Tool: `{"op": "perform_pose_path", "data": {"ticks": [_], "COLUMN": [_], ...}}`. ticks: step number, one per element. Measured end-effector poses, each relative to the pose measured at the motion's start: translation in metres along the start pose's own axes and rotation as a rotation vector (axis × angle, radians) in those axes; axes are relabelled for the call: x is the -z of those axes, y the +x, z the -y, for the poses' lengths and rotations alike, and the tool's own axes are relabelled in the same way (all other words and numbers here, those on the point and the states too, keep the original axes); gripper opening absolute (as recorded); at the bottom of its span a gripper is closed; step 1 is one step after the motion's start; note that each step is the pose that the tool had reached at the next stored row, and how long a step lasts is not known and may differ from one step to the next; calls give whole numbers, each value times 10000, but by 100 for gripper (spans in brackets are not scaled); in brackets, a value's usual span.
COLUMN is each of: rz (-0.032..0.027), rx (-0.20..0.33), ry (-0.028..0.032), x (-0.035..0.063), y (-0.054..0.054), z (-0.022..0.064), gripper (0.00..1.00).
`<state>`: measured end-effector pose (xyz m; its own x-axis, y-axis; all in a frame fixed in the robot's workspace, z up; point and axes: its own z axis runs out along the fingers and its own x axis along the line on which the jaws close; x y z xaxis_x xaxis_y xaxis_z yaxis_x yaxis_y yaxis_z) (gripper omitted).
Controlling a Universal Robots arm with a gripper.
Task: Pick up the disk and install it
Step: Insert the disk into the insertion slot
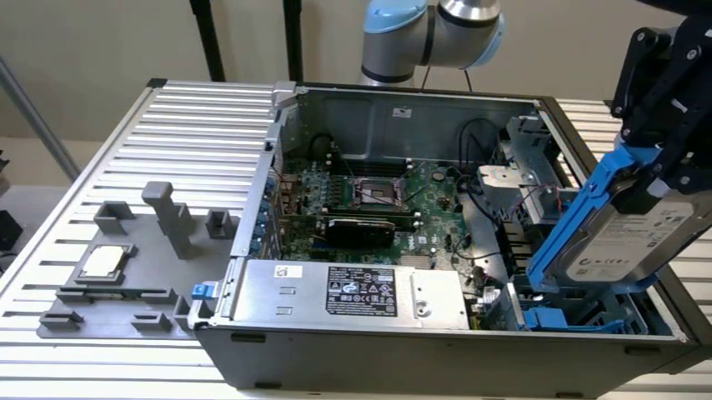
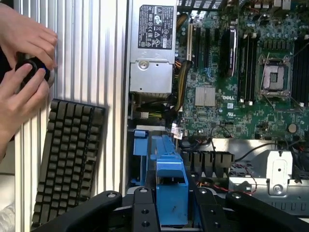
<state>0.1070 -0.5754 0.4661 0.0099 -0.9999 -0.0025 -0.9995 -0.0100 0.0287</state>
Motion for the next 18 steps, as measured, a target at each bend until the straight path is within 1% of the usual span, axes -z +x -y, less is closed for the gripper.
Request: {"op": "perform_pose_path", "data": {"ticks": [4, 6, 18], "rz": [-58, -73, -76], "rx": [-1, -3, -3], "ry": [0, -6, -51], "x": [-60, -81, -159], "y": [0, 0, 0], "z": [1, 2, 4], "gripper": [0, 0, 0]}}
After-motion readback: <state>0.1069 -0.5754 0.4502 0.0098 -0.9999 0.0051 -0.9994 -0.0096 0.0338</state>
